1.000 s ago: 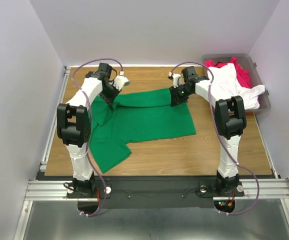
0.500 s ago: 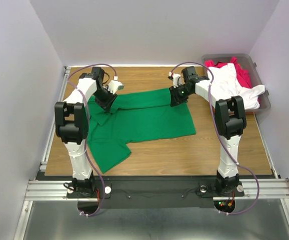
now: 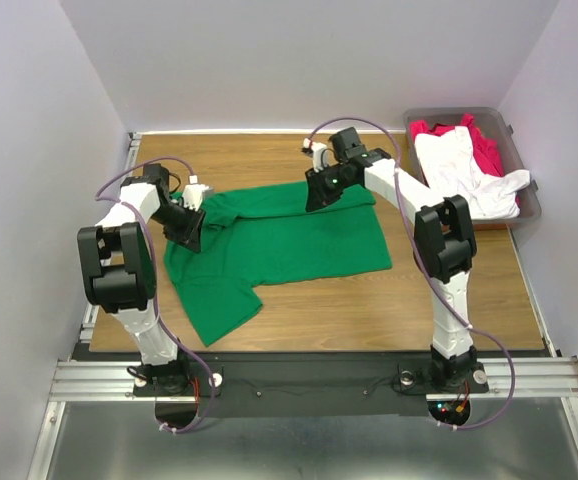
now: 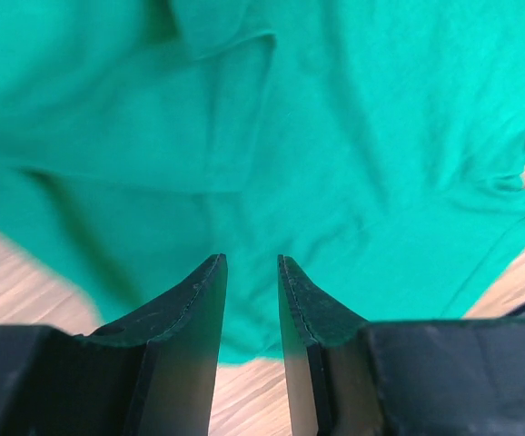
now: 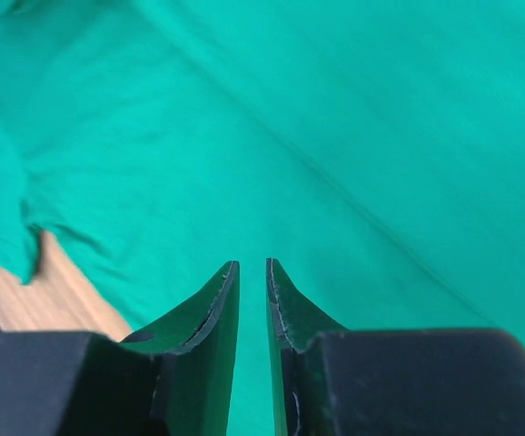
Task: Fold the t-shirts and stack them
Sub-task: Fold the tshirt
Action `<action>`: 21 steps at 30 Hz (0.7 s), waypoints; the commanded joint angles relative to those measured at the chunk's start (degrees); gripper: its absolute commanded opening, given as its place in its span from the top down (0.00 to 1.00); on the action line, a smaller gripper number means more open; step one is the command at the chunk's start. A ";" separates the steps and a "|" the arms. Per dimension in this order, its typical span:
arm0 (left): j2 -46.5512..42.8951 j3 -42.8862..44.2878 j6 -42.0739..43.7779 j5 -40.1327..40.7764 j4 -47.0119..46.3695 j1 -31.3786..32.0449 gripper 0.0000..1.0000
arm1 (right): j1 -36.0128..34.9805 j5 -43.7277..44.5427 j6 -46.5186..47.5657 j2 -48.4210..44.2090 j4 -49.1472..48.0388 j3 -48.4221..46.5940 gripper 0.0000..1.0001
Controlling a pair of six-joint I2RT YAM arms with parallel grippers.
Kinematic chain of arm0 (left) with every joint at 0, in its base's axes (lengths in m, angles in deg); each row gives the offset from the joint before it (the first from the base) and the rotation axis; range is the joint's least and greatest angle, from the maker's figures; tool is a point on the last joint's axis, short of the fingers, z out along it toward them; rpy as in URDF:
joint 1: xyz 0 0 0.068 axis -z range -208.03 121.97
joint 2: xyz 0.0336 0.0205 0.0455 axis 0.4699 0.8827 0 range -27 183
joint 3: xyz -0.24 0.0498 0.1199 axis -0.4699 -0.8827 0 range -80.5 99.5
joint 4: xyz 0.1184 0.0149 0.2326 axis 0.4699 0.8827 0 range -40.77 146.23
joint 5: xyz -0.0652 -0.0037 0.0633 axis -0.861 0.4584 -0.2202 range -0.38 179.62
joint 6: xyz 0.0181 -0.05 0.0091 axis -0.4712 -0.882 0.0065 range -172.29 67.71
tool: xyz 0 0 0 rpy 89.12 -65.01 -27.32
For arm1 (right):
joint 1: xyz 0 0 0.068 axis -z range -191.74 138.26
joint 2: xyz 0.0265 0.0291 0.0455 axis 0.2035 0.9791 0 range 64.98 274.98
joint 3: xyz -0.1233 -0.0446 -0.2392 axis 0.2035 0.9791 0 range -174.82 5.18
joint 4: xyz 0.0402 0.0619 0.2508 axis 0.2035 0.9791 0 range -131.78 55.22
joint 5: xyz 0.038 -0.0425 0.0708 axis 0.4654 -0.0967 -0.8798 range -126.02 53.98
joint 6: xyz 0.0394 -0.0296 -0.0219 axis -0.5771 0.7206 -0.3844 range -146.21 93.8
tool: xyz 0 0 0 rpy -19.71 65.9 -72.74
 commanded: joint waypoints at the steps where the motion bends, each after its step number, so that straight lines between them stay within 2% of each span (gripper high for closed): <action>1: 0.15 -0.06 -5.22 -5.75 -3.10 -0.17 0.59 | -2.64 -2.21 -2.72 2.59 -0.93 -2.94 0.77; 9: 5.16 0.29 -11.21 -7.16 -6.09 -0.61 0.55 | -5.19 -3.17 -5.18 5.59 -1.98 -5.58 0.78; 21: 5.78 0.38 -12.19 -2.94 -3.81 -0.61 0.55 | -5.28 -1.86 -5.09 7.08 -2.95 -4.17 0.78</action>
